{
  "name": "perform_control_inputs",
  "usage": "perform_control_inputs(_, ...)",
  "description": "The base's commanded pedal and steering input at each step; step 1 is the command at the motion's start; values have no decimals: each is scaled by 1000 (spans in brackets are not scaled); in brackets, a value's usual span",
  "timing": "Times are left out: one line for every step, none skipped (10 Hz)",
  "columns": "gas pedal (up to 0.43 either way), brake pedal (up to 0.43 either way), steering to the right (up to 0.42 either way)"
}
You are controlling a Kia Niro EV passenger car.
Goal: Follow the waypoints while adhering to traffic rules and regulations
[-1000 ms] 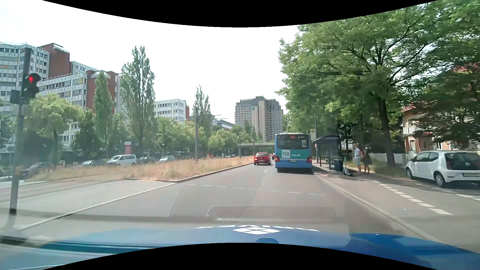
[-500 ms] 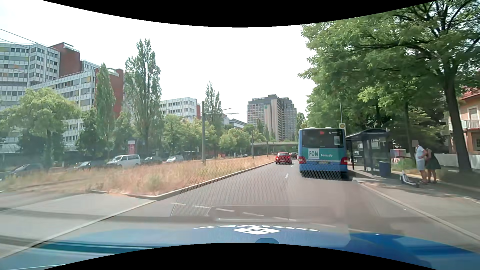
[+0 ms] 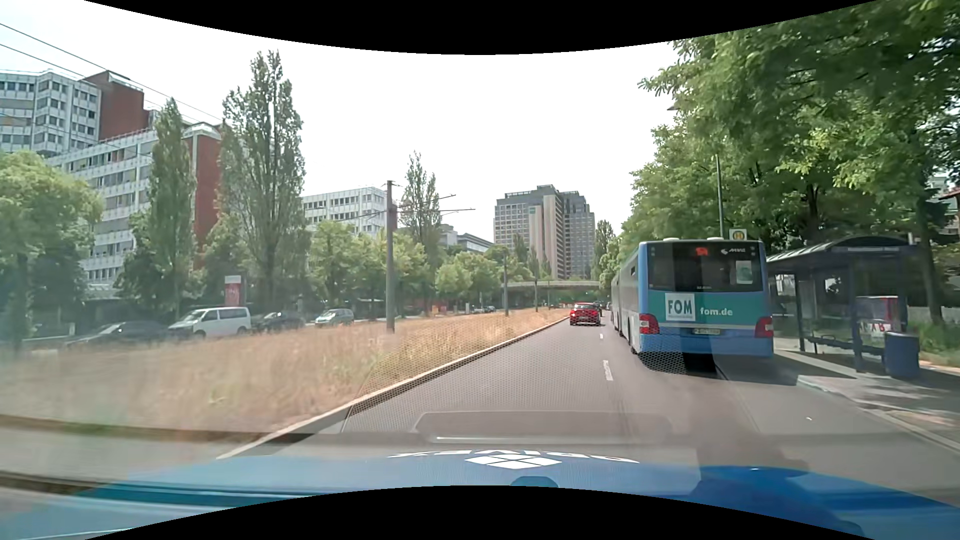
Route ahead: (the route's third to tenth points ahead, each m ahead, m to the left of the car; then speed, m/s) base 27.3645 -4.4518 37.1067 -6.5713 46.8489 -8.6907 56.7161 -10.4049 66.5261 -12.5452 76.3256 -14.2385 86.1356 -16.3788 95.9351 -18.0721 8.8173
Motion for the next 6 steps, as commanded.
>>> perform_control_inputs(331, 0, 45)
perform_control_inputs(319, 0, 50)
perform_control_inputs(311, 0, 54)
perform_control_inputs(299, 0, 60)
perform_control_inputs(287, 0, 65)
perform_control_inputs(287, 0, 70)
